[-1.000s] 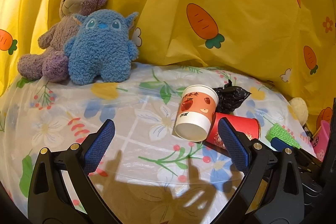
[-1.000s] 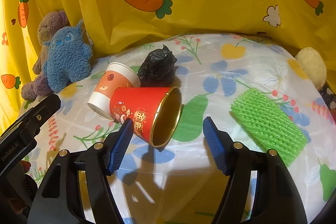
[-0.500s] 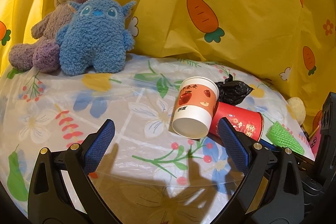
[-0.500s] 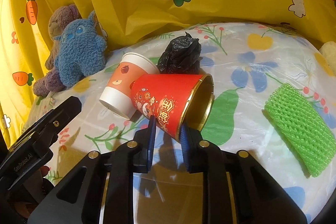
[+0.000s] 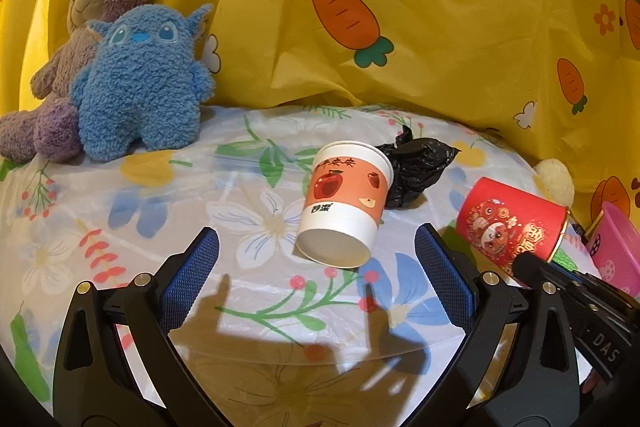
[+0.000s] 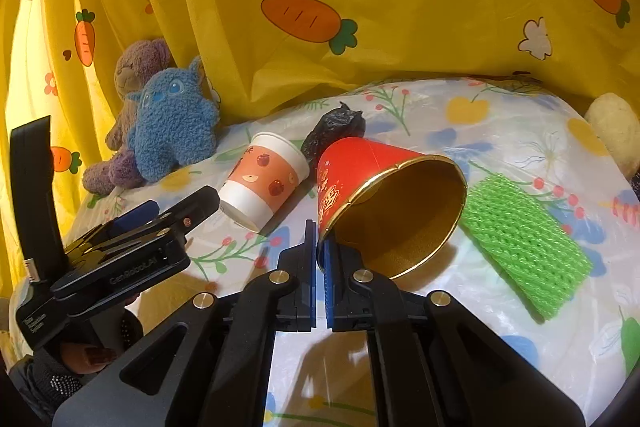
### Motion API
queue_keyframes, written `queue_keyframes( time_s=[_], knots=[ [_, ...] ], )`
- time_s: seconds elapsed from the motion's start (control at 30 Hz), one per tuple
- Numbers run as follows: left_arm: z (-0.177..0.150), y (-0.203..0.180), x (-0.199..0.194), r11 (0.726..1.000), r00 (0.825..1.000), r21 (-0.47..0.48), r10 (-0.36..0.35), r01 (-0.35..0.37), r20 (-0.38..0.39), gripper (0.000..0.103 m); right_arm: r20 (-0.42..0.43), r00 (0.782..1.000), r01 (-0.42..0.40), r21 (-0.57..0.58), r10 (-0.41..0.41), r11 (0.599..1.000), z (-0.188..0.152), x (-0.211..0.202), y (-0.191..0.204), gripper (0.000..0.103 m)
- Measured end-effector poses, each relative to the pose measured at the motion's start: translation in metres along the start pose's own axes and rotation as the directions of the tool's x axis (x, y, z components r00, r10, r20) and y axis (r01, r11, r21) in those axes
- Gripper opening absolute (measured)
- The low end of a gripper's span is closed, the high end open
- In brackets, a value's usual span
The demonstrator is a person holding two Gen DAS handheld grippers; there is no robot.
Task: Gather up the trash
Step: 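Grasp the red gold-rimmed cup rim with the right tool while the left tool grasps the apple-print paper cup, then carry the red cup in the right tool while the left tool carries the paper cup to the bucket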
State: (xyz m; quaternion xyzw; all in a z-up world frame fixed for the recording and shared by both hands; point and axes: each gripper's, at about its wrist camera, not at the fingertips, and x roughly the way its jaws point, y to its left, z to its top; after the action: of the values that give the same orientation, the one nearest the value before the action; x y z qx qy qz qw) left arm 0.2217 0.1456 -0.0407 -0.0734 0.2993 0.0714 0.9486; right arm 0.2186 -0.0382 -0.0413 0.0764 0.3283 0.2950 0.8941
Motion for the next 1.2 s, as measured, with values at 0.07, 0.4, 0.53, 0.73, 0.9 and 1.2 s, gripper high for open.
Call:
queue_keyframes(
  time_s=[0.07, 0.4, 0.53, 0.73, 0.9, 1.2],
  knots=[
    [0.002, -0.005, 0.007, 1.000, 1.000, 0.017, -0.014, 0.014, -0.015, 0.097, 0.011, 1.000, 0.003, 0.014, -0.003, 1.000, 0.000, -0.007, -0.005, 0.004],
    [0.012, -0.009, 0.051, 0.999, 0.994, 0.028, -0.041, 0.044, -0.102, 0.087, 0.030, 0.999, 0.011, 0.043, -0.012, 0.999, -0.005, -0.028, -0.025, 0.004],
    [0.012, -0.009, 0.063, 0.998, 0.986, 0.020, -0.056, 0.060, -0.156, 0.069, 0.041, 0.999, 0.014, 0.048, -0.016, 0.999, -0.008, -0.038, -0.031, 0.004],
    [0.011, -0.009, 0.065, 0.997, 0.984, 0.008, -0.073, 0.075, -0.162, 0.058, 0.040, 0.999, 0.027, 0.049, -0.029, 0.998, -0.013, -0.043, -0.033, 0.004],
    [0.010, -0.017, 0.051, 0.997, 0.991, 0.045, -0.055, 0.060, -0.122, 0.057, 0.042, 0.998, 0.036, 0.048, -0.038, 0.998, -0.015, -0.047, -0.031, 0.004],
    [0.013, -0.035, 0.005, 0.993, 0.995, 0.077, -0.088, 0.091, -0.046, 0.057, 0.067, 0.997, 0.036, 0.046, -0.039, 0.998, -0.016, -0.062, -0.032, 0.004]
  ],
)
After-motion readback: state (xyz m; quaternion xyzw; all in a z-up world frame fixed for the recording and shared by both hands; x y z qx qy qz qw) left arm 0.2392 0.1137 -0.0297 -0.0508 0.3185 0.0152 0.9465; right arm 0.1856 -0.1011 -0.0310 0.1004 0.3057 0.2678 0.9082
